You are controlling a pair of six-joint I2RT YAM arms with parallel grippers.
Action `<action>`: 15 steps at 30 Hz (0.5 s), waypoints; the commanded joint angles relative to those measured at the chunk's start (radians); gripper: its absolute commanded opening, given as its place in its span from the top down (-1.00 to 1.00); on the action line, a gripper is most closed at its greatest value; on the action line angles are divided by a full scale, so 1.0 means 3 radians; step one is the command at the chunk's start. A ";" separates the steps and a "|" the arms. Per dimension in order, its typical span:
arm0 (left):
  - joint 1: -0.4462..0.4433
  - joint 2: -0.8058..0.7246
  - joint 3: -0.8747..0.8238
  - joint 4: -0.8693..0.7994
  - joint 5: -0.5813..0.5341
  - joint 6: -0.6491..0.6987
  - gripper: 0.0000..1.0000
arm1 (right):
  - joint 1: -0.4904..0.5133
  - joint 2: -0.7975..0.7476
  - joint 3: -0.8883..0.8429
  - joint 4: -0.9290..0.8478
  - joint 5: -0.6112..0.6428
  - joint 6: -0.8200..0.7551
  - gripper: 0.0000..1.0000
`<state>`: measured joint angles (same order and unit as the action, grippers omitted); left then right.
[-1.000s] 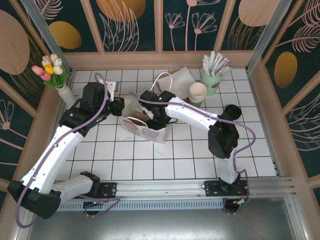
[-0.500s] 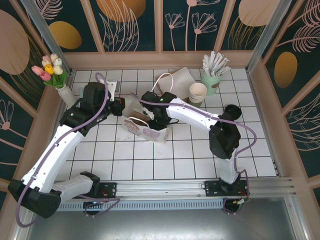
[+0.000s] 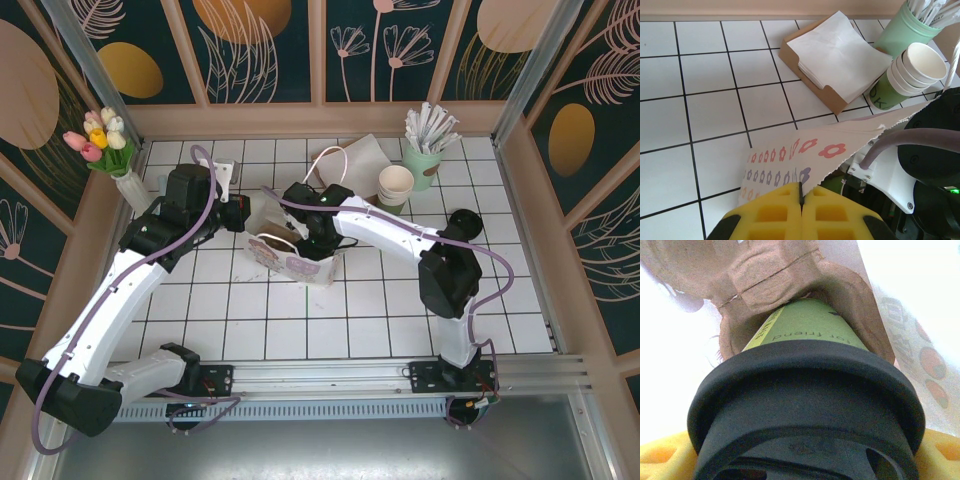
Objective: Pack the takeout coffee
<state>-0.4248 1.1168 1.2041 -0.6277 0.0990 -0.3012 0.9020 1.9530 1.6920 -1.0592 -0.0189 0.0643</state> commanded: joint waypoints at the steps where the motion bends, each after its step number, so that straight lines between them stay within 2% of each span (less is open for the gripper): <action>1: 0.0012 0.0005 0.0005 0.0064 -0.0013 0.0000 1.00 | -0.0056 0.0167 -0.0174 -0.0247 -0.0056 0.0007 -0.07; 15: 0.0010 0.0041 0.0060 -0.0075 -0.0042 -0.0162 1.00 | -0.0061 0.0194 -0.0085 -0.0330 -0.0131 -0.0039 -0.08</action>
<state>-0.4248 1.1221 1.2053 -0.6250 0.1001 -0.3210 0.8982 1.9533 1.6936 -1.0611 -0.0254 0.0605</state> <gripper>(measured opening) 0.053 0.790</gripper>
